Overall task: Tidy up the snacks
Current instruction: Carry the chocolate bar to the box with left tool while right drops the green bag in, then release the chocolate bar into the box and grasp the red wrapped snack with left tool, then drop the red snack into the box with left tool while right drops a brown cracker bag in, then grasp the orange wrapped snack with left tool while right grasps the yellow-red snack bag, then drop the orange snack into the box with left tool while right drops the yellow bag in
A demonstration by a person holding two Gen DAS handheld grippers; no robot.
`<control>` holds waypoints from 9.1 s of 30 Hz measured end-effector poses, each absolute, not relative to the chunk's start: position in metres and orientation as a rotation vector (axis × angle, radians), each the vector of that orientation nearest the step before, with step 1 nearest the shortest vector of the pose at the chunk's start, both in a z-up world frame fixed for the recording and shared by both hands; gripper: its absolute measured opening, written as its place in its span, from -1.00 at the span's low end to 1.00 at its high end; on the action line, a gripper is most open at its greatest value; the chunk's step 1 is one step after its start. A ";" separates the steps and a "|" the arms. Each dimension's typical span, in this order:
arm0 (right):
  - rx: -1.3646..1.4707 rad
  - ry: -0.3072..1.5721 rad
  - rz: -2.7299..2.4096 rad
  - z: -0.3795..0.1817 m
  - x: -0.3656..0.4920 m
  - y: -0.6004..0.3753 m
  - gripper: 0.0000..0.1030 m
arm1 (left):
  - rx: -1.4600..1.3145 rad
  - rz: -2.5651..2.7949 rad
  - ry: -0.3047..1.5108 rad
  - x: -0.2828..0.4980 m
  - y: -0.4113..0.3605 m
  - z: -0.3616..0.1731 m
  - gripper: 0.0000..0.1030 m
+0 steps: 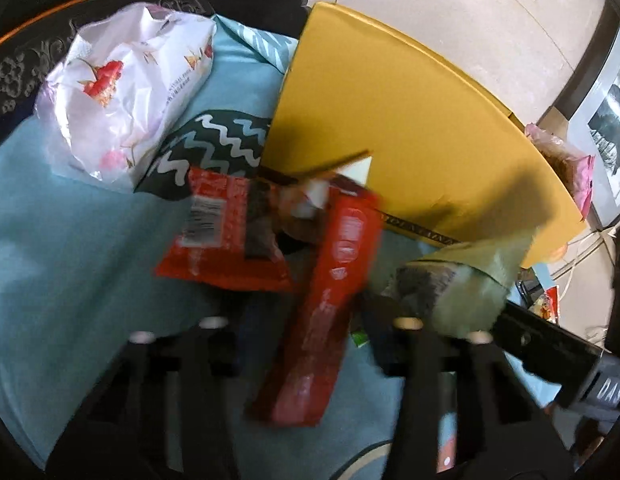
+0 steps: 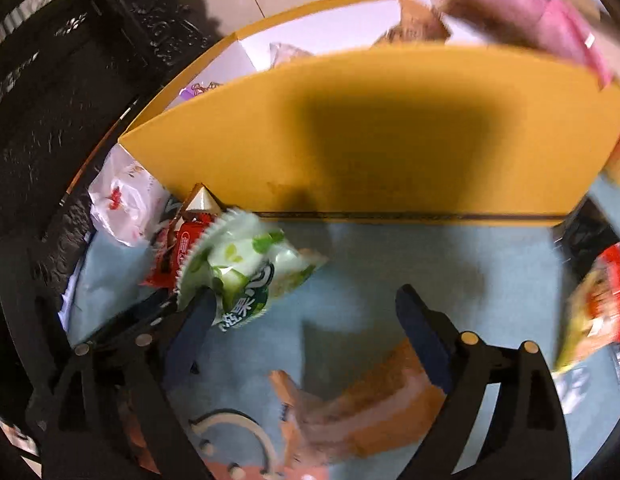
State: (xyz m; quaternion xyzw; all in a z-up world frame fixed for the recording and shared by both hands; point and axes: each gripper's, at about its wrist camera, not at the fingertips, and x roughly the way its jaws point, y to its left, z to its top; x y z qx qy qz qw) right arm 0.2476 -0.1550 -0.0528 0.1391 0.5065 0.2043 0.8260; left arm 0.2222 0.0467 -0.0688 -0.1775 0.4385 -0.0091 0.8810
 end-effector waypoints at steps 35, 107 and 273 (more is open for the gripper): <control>0.285 1.040 0.457 -0.044 0.245 -0.140 -0.68 | -0.493 0.014 0.956 0.214 0.071 -0.068 -0.51; 0.216 0.513 0.257 0.058 0.148 -0.255 0.97 | -0.155 0.071 0.831 0.223 0.044 0.060 0.96; 0.155 0.855 0.444 -0.018 0.169 -0.246 -0.27 | -0.185 0.073 0.923 0.214 0.014 -0.013 -0.16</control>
